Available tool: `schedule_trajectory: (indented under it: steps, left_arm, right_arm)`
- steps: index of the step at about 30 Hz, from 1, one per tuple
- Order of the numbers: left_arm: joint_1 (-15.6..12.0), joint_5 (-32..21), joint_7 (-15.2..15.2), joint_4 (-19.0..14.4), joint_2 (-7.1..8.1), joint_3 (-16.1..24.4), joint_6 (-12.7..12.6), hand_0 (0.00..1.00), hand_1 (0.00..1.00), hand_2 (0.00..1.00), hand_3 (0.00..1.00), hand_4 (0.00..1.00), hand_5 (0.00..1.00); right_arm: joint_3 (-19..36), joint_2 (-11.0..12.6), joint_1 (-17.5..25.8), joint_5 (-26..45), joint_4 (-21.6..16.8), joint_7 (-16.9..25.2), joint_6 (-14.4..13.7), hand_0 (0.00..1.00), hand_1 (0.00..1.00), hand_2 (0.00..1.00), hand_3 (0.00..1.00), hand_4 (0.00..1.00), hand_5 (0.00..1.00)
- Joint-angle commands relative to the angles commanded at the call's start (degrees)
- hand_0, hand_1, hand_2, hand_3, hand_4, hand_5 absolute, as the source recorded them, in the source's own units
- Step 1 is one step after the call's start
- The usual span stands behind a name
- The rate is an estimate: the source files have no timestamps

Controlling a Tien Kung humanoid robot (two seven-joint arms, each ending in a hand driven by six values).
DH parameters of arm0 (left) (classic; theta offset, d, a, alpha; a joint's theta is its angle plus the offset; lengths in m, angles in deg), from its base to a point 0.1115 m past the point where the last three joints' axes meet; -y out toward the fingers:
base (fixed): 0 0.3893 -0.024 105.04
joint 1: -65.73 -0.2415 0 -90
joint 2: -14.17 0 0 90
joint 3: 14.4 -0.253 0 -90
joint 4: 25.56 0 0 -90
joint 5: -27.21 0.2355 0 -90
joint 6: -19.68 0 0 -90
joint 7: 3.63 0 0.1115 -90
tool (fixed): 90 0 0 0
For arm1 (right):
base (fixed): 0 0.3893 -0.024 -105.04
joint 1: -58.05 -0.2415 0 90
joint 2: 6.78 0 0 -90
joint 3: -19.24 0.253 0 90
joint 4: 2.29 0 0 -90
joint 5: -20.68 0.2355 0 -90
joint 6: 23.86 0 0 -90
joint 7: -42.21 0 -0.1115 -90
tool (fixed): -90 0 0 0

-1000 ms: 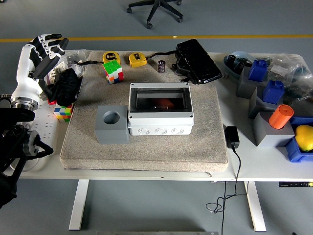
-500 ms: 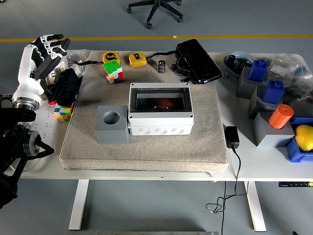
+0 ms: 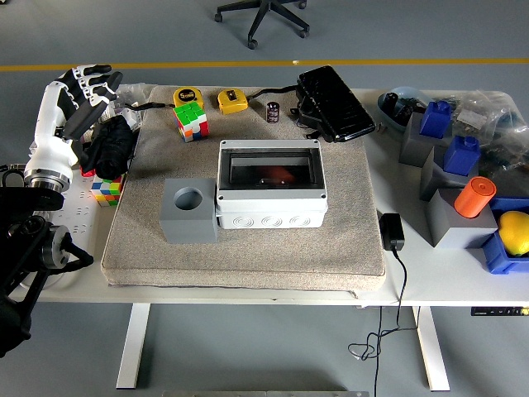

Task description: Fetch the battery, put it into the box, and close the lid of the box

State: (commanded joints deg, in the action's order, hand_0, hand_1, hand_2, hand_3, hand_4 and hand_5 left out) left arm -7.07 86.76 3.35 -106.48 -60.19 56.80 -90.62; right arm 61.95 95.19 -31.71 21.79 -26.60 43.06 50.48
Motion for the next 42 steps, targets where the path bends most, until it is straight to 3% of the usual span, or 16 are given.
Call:
schedule_trajectory:
  steps: [12,42]
  left_arm:
    - [-0.47,-0.38,0.09,-0.24,0.52,-0.08,-0.11,0.592,0.633,0.596,0.600,0.936,0.469]
    - [0.60,-0.80,0.07,-0.21,0.56,-0.44,-0.13,0.592,0.635,0.595,0.600,0.931,0.470]
  right_arm:
    - [-0.41,-0.48,-0.44,-0.32,-0.47,0.51,-0.55,0.653,0.688,0.685,0.582,0.984,0.582]
    - [-0.86,1.10,-1.13,-0.41,-0.27,-0.07,-0.12,0.654,0.688,0.682,0.585,0.986,0.581]
